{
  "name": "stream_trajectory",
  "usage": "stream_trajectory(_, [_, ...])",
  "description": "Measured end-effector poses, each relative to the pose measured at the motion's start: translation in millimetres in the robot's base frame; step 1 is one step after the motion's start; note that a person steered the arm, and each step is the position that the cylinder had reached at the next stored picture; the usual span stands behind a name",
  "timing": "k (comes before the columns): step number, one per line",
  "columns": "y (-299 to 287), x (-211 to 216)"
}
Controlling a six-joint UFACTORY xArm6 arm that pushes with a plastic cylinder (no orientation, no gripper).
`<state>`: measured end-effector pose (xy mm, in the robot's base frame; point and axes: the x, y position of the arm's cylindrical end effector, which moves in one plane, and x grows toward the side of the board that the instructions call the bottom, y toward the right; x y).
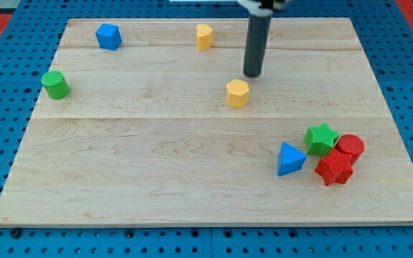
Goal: Push the yellow hexagon into blue triangle
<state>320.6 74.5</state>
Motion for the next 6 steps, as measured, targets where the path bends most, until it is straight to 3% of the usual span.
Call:
stream_trajectory(2, [-60, 54])
stream_trajectory(5, [7, 68])
stream_trajectory(6, [11, 122])
